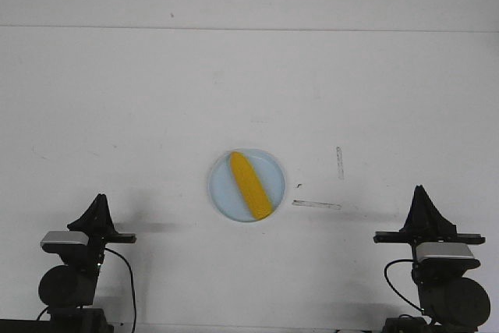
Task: Place corn on plate with both arms
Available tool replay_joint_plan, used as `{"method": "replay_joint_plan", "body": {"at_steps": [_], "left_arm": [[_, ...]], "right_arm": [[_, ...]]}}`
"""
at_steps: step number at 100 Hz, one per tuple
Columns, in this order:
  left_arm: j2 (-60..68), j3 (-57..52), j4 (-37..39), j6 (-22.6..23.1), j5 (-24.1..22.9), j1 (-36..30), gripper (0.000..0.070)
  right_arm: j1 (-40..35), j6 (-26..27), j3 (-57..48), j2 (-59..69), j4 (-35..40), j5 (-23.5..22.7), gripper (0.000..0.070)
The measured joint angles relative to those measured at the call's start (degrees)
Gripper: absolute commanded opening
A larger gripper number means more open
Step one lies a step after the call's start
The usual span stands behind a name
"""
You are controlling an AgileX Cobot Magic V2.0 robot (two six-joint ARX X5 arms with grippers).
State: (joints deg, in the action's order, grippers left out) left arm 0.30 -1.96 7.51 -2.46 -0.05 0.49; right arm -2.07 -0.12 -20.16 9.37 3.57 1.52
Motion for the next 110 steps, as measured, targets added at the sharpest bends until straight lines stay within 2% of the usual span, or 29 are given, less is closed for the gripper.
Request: {"method": "replay_joint_plan", "body": {"at_steps": [75,98,110], "left_arm": [[0.0,0.0,0.0,0.0,0.0,0.0,0.0001],[0.0,0.0,0.0,0.0,0.0,0.0,0.0001],[0.0,0.0,-0.1,0.0,0.0,0.0,0.0001]], "right_arm": [[0.2,-0.1,0.3,-1.8,1.1,0.0,0.0012],[0.3,0.0,8.9,-9.1,-0.8,-0.4,0.0012],[0.6,0.0,13.2,-9.2,-2.9,-2.3,0.0012]]}}
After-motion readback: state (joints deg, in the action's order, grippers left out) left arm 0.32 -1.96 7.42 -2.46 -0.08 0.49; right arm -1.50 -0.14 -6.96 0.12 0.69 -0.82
